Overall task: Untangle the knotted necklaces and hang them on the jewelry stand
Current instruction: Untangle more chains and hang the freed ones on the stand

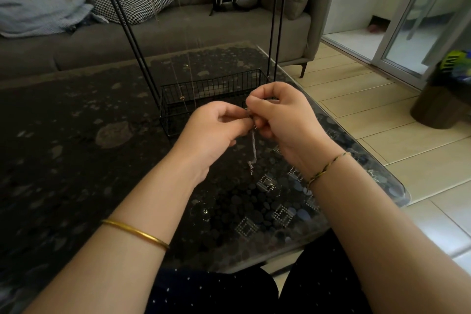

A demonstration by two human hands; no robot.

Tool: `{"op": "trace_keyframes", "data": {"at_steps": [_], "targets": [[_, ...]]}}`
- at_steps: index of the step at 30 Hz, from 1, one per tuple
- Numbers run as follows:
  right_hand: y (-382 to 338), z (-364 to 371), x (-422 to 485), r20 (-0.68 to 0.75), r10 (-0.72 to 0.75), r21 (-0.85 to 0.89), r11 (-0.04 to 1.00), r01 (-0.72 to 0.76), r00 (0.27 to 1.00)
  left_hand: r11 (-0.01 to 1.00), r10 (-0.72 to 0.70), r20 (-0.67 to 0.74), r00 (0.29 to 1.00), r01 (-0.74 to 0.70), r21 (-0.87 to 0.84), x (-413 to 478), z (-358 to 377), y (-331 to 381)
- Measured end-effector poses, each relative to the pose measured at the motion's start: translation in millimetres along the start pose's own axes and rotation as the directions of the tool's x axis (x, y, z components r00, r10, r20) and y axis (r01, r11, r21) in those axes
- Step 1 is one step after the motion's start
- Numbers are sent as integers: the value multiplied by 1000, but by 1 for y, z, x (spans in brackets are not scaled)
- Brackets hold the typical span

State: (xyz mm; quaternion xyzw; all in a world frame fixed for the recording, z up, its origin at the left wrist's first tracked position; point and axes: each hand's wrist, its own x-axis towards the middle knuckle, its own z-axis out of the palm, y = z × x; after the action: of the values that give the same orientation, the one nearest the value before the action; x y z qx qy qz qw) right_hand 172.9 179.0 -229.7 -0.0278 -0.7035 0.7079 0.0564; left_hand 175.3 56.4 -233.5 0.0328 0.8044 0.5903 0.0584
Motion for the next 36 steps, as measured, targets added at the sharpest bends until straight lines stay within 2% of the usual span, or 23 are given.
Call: {"op": "trace_keyframes", "data": {"at_steps": [7,12,16,21,25,28,31,34,36], "targets": [[0,-3,0,-40,-17,-60,998,15,999,999,-34,-29,999,34,-19,4,-5,-4],[-1,-2,-2,14,37,25,999,-37,999,999,-41,22,999,40,7,2,-1,-3],[-2,-2,-2,20,49,61,997,-50,999,999,16,-27,1000,-14,48,3,2,-4],[-2,-2,-1,-29,65,104,993,-62,997,999,-32,11,999,32,-6,4,-1,-4],[0,-5,0,-65,47,-62,997,-51,997,994,-79,32,996,81,-77,5,-3,-4],[1,-4,-2,4,5,-214,977,-4,1000,984,-117,25,993,119,-132,5,-2,-3],[-1,-2,-5,75,-5,-241,970,22,997,988,-116,10,993,117,-106,5,-3,-3],[0,-1,-5,32,-72,-290,954,79,997,990,-117,-35,993,114,-85,6,-4,-4],[1,0,-4,18,-139,-391,911,135,990,989,-119,-68,991,112,-94,7,-5,-5]]}}
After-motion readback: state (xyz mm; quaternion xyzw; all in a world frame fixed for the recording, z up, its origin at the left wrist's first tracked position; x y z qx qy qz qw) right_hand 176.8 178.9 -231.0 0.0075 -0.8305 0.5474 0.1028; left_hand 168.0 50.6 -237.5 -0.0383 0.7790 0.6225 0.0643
